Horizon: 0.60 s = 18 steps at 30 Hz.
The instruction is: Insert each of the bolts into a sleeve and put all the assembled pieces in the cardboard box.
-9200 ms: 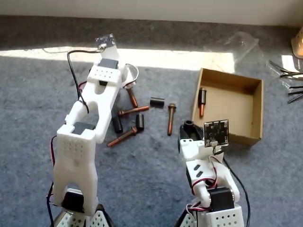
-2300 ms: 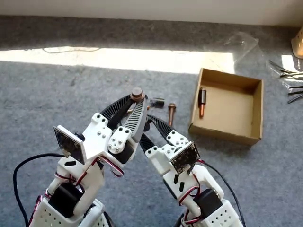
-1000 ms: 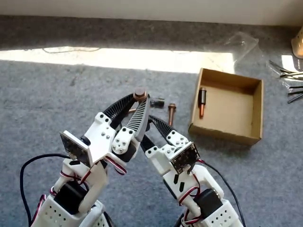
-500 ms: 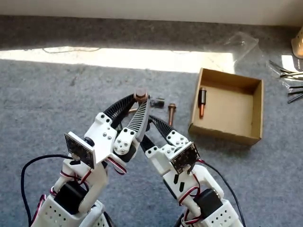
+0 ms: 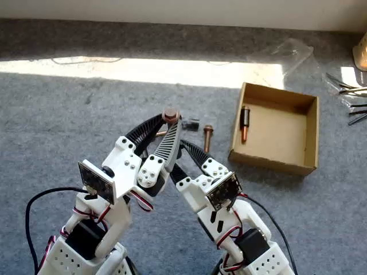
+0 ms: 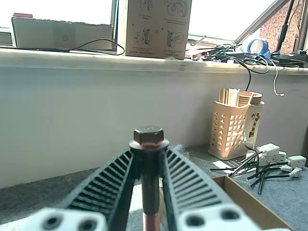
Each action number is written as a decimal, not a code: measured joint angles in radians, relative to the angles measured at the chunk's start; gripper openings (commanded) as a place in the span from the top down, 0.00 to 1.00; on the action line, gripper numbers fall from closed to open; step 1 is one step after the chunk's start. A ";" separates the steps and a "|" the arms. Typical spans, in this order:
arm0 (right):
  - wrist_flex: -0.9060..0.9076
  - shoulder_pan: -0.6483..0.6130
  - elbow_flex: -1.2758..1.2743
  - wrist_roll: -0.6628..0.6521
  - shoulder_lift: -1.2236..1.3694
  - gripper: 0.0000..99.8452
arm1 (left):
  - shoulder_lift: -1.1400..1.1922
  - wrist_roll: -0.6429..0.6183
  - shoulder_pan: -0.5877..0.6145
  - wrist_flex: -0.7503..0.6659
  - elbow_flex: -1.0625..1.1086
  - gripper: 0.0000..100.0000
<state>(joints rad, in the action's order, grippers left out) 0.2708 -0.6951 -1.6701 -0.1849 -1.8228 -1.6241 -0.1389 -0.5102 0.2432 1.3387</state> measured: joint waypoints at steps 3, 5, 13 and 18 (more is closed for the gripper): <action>0.000 0.000 0.000 0.000 0.000 1.00 | 0.000 0.000 0.000 0.006 0.000 1.00; 0.000 0.000 0.000 0.000 0.000 1.00 | 0.000 -0.015 -0.002 0.032 0.000 1.00; 0.000 0.000 0.000 0.000 0.000 1.00 | 0.000 -0.069 0.000 0.044 0.000 1.00; 0.002 0.000 0.000 0.000 0.002 1.00 | -0.005 -0.069 0.000 0.052 0.037 1.00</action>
<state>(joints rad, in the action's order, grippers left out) 0.2723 -0.6951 -1.6701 -0.1849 -1.8213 -1.6287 -0.2079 -0.5102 0.2954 1.3755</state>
